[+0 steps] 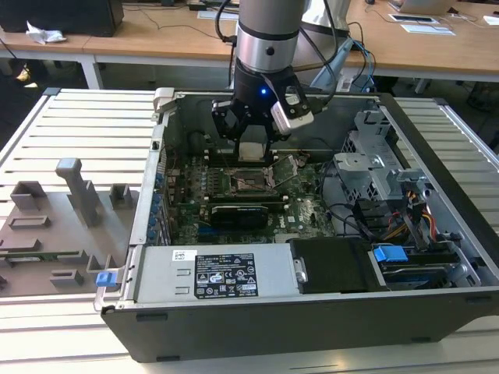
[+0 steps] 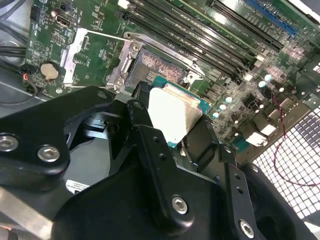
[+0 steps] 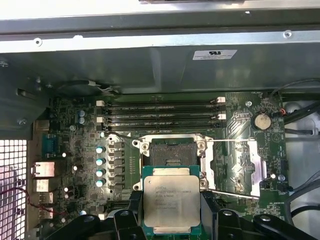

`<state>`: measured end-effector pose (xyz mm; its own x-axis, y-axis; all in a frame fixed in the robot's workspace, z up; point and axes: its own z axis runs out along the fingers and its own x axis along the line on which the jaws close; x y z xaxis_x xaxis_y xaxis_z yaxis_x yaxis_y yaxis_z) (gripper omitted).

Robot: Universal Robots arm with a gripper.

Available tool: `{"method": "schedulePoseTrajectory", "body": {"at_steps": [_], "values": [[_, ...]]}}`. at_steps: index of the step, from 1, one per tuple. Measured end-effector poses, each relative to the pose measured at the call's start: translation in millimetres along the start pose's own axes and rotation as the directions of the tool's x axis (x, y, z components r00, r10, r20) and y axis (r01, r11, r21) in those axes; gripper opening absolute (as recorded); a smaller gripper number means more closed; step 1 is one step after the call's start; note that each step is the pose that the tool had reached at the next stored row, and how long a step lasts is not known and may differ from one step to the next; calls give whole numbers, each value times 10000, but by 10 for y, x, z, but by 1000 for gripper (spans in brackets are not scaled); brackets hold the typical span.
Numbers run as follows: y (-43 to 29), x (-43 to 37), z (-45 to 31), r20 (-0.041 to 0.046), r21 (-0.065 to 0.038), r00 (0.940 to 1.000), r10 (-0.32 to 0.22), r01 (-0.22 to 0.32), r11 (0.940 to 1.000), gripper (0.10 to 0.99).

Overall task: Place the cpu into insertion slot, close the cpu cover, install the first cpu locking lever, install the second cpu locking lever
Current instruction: 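Place the cpu into insertion slot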

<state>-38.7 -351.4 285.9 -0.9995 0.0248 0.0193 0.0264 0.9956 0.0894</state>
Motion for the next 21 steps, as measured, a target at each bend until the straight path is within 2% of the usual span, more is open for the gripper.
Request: {"method": "schedulePoseTrajectory", "body": {"at_steps": [5,8,9,10,11,12,14,18,21], "values": [[-5,-2,56,0,5,10000,1,-1,10000,541],[1,-9,79,0,51,10000,2,-2,10000,541],[15,-21,91,3,148,10000,0,0,9999,541],[68,-47,105,10,414,10000,9,-9,9991,541],[122,-63,118,20,723,10000,12,-13,9974,541],[144,-70,124,22,823,10000,13,-14,9966,541],[175,-86,136,23,870,10000,9,-11,9962,541],[256,-132,187,20,875,10000,-8,7,9962,541],[267,-159,220,19,875,10000,-10,8,9962,541]]}}
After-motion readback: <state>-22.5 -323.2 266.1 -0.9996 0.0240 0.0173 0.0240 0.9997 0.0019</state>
